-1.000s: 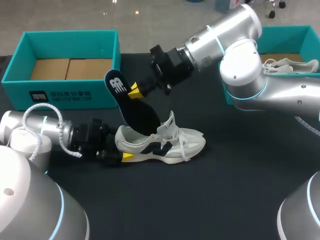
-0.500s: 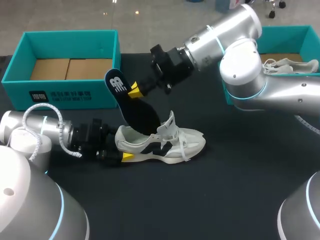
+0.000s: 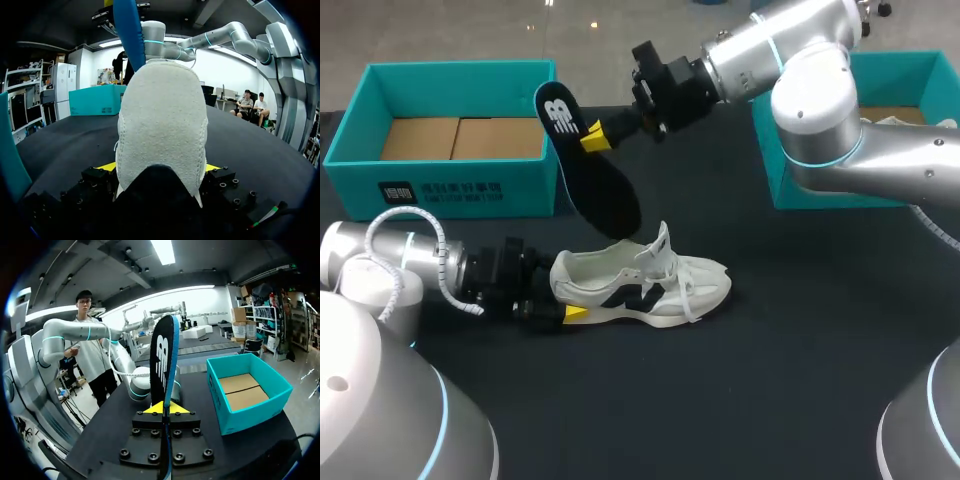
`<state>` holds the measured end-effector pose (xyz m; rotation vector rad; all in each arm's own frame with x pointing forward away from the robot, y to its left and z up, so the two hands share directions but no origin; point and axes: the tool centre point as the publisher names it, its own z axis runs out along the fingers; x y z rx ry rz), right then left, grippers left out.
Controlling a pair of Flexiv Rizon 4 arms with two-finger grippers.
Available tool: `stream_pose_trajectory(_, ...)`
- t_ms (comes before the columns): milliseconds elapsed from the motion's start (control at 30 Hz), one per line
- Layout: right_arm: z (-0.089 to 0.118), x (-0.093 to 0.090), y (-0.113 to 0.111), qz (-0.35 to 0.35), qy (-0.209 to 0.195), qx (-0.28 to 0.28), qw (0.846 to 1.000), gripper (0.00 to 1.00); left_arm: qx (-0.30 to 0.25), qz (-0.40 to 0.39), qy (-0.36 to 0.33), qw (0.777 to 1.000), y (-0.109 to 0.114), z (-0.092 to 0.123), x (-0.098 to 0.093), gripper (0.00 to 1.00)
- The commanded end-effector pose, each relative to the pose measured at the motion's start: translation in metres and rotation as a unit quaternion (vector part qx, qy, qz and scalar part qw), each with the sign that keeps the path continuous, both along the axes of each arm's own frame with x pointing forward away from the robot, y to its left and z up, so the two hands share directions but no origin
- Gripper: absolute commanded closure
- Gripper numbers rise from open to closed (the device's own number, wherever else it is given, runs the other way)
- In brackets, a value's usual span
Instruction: Take the shoe out of the shoebox, open the shoe tongue, remove and reinsert the insole, then place the shoe into the shoebox
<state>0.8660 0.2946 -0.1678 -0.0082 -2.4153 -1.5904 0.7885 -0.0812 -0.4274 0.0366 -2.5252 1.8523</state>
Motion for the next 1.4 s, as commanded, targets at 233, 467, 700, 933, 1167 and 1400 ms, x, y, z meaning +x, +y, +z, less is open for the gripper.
stream_pose_trajectory(233,0.032,0.0,-0.011,-0.033,0.02,-0.004,0.999,1.0,0.001,0.002,-0.001,1.0,0.0,-0.003,0.0,1.0)
stream_pose_trajectory(467,0.045,-0.007,-0.028,-0.064,0.004,-0.015,0.998,1.0,0.001,0.002,-0.001,1.0,0.0,-0.003,0.0,1.0)
stream_pose_trajectory(700,0.053,-0.003,-0.041,-0.081,-0.011,-0.057,0.995,1.0,0.001,0.002,-0.001,1.0,0.0,-0.003,0.0,1.0)
stream_pose_trajectory(933,0.064,-0.005,-0.05,-0.102,-0.015,-0.065,0.993,1.0,0.001,0.002,-0.001,1.0,0.0,-0.003,0.0,1.0)
stream_pose_trajectory(1167,0.064,-0.005,-0.05,-0.102,-0.015,-0.065,0.993,1.0,0.001,0.002,-0.001,1.0,0.0,-0.003,0.0,1.0)
stream_pose_trajectory(1400,0.064,-0.005,-0.05,-0.102,-0.015,-0.065,0.993,1.0,0.001,0.002,-0.001,1.0,0.0,-0.003,0.0,1.0)
